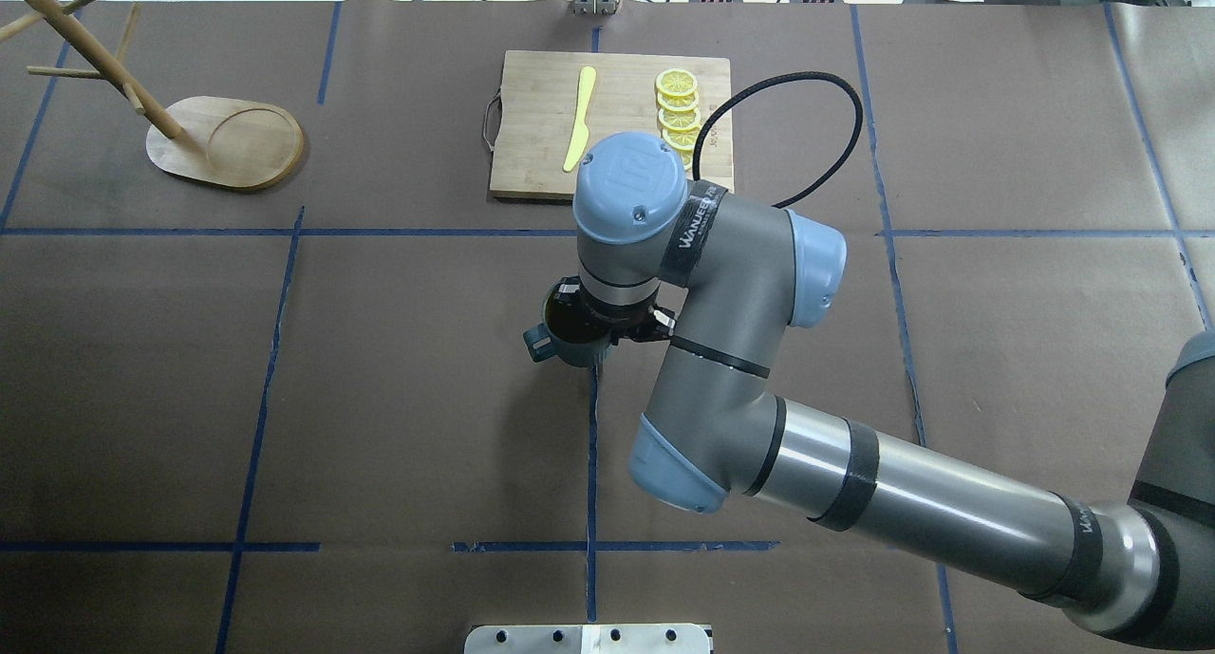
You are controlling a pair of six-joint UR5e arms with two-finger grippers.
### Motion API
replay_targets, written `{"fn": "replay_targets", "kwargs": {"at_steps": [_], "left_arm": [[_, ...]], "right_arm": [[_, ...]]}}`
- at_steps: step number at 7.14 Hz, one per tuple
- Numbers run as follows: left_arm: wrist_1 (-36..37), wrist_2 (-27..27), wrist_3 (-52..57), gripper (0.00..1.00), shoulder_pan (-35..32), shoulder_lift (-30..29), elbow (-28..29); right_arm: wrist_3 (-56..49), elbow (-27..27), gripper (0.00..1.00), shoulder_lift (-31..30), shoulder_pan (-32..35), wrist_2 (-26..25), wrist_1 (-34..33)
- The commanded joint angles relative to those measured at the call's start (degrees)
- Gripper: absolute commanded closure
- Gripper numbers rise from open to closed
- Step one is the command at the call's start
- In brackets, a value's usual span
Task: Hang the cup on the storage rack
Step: 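Carry the mug to the table center and set it down upright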
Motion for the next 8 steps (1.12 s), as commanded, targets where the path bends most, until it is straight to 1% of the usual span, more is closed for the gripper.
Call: {"fn": "replay_targets", "kwargs": {"at_steps": [1, 2, 3, 4, 5, 6, 7, 8], "left_arm": [[0.00, 0.00, 0.00, 0.00, 0.00, -0.01, 0.00], [0.00, 0.00, 0.00, 0.00, 0.00, -0.01, 0.00], [0.00, 0.00, 0.00, 0.00, 0.00, -0.01, 0.00], [0.00, 0.00, 0.00, 0.00, 0.00, -0.01, 0.00], [0.00, 0.00, 0.00, 0.00, 0.00, -0.01, 0.00], [0.00, 0.00, 0.00, 0.00, 0.00, 0.07, 0.09], [0.00, 0.00, 0.00, 0.00, 0.00, 0.42, 0.00], [0.00, -0.09, -0.09, 0.00, -0.09, 0.69, -0.17]], "right_arm": [[0.42, -1.20, 0.30, 0.02, -1.13, -0.62, 0.07], [0.33, -1.29, 0.00, -0.16, -1.22, -0.71, 1.46], [0.07, -1.20, 0.00, -0.24, -1.14, -0.71, 2.61], [-0.02, -0.07, 0.00, 0.10, -0.18, -0.28, 2.36], [-0.11, 2.81, 0.00, 0.02, 1.57, 0.60, 0.44], [-1.15, 6.23, 0.00, 0.19, 3.50, 1.65, -3.67], [-5.17, 8.44, 0.00, 0.02, 6.74, 4.36, -7.45], [-12.34, 8.90, 0.00, -1.29, 11.73, 8.39, -9.84]]}}
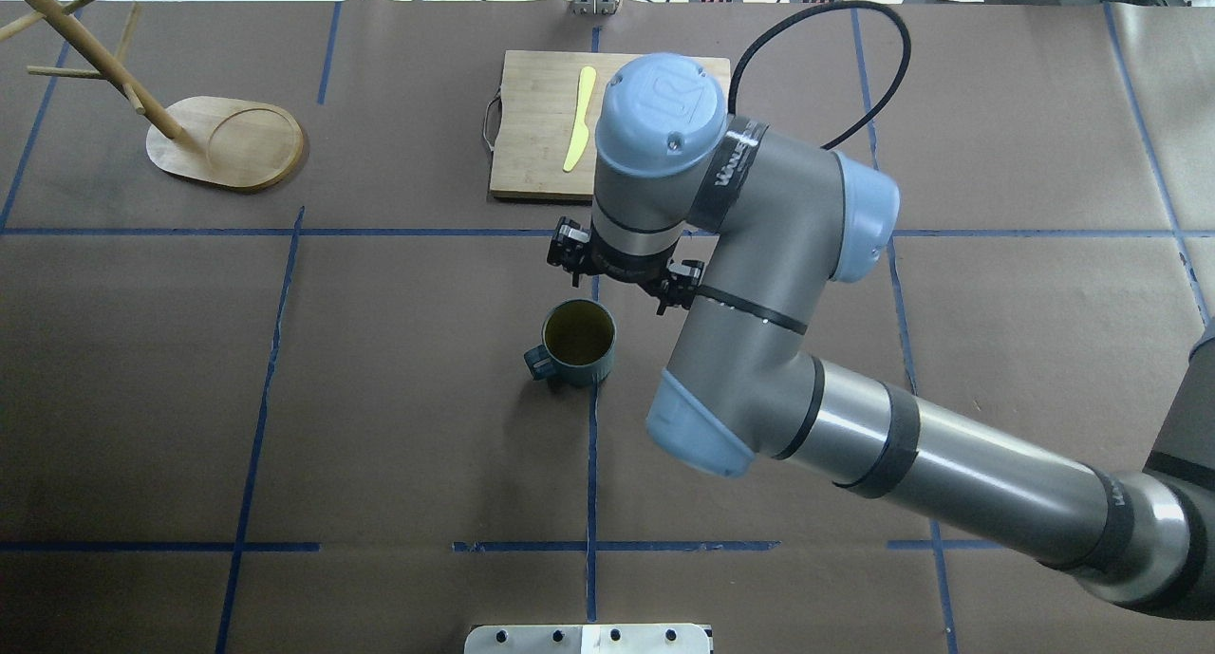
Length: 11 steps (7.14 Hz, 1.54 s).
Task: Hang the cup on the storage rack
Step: 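Carry the mug to the table center and set it down upright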
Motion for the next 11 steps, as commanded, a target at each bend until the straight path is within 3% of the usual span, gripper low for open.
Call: {"fn": "replay_targets", "kwargs": {"at_steps": [1, 5, 8, 9, 11], "left_arm": [[0.09, -0.15, 0.02, 0.00, -0.07, 0.32, -0.41], [-0.70, -0.24, -0.60, 0.00, 0.11, -1.96, -0.41], [-7.89, -0.59, -0.59, 0.00, 0.28, -2.58, 0.03], [-8.78, -0.77, -0.07, 0.00, 0.28, -2.58, -0.32], [-13.07, -0.77, -0.07, 0.00, 0.37, -2.76, -0.40]], "right_arm": [[-15.82, 1.67, 0.00, -4.66, 10.47, 7.17, -3.65], [-60.71, 2.29, 0.00, -24.50, 31.22, 14.74, -3.13], [-92.97, 3.34, 0.00, -41.81, 47.04, 18.63, -3.12], [-98.65, 3.26, 0.00, -44.49, 51.52, 18.19, -3.21], [-98.63, 4.31, 0.00, -54.13, 57.26, 18.01, 0.53]]}}
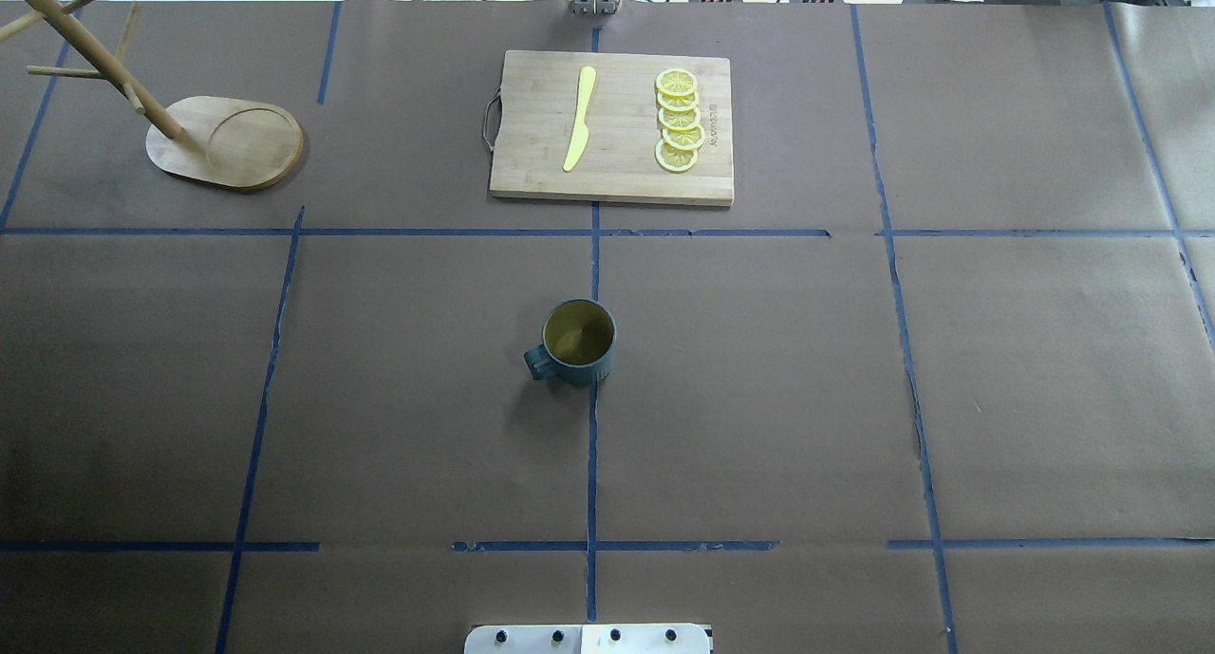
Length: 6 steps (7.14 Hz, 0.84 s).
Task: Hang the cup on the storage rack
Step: 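Withdraw the right arm while the left gripper reaches toward the mug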
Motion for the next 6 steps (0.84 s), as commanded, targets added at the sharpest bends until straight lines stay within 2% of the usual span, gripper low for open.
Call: {"fn": "replay_targets", "kwargs": {"at_steps": [1, 3, 5, 6], "left_arm": [[-12.73, 0.05, -0.31, 0.00, 1.63, 0.04, 0.35], [-26.75, -0.04, -1.45, 0.00, 12.05, -0.83, -0.43], [-43.77, 1.01, -14.29, 0.00, 23.20, -4.24, -0.35], [-48.29, 3.89, -18.64, 0.00, 27.27, -8.61, -0.35]], "right_arm": [[-0.12, 1.57, 0.00, -8.73, 3.62, -0.18, 4.23], [3.75, 4.30, 0.00, -9.03, 3.36, -2.63, 4.42], [4.46, 4.31, 0.00, -8.85, 2.65, -2.64, 4.42], [4.46, 4.40, 0.00, -8.85, 2.65, -2.64, 4.42]]}}
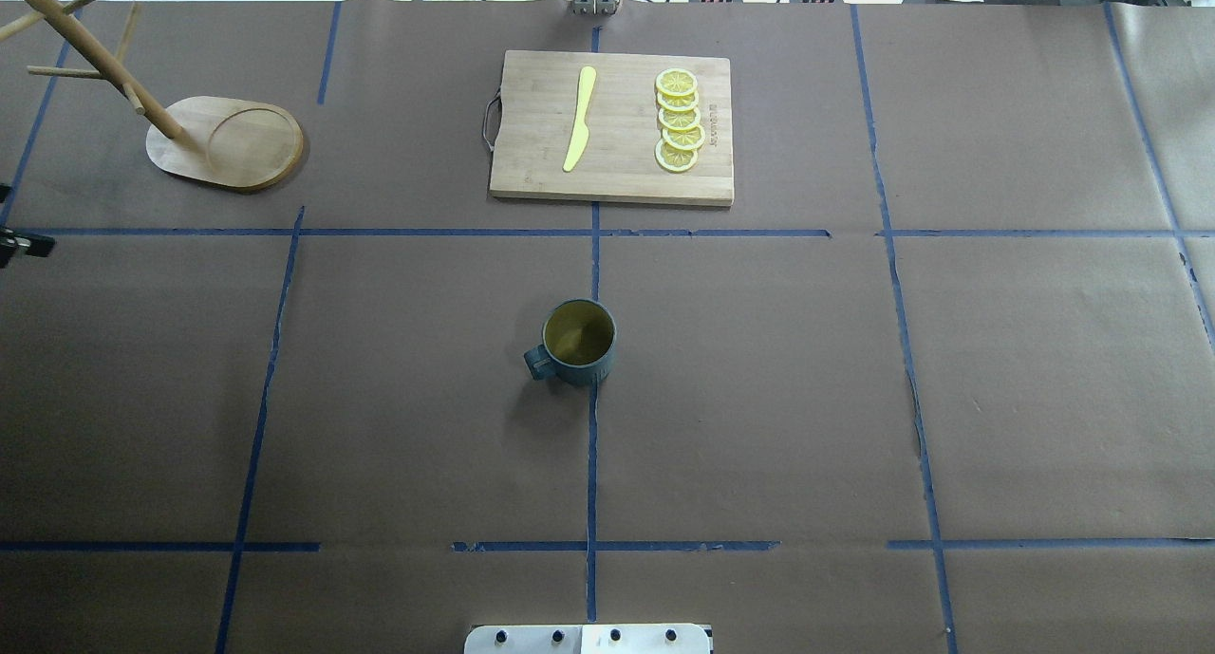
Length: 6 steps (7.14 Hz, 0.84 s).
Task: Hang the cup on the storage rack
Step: 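Withdraw the right arm while the left gripper reaches toward the mug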
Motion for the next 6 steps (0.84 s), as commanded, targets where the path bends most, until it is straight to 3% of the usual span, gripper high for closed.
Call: {"fn": "replay_targets", "kwargs": {"at_steps": [1, 2, 3, 5, 6], "left_arm": [[-8.02, 4.23, -6.91, 0.00, 10.83, -7.64, -0.11], [-8.37, 5.03, -6.31, 0.00, 14.02, -10.37, -0.03], [-8.37, 10.78, -6.74, 0.00, 20.40, -15.44, 0.15], [-9.85, 28.95, -6.30, 0.00, 35.07, -20.12, 1.90], [-10.65, 32.95, -6.39, 0.00, 38.71, -21.80, 3.74]], "right_arm": [[0.16, 0.21, 0.00, 0.01, -0.10, 0.03, 0.02], [0.16, 0.21, 0.00, 0.01, -0.10, 0.03, 0.02], [0.16, 0.21, 0.00, 0.10, -0.10, 0.12, 0.02], [0.07, 0.30, 0.00, 0.02, -0.10, 0.12, 0.02], [0.07, 0.30, 0.00, 0.01, -0.10, 0.12, -0.07]]}}
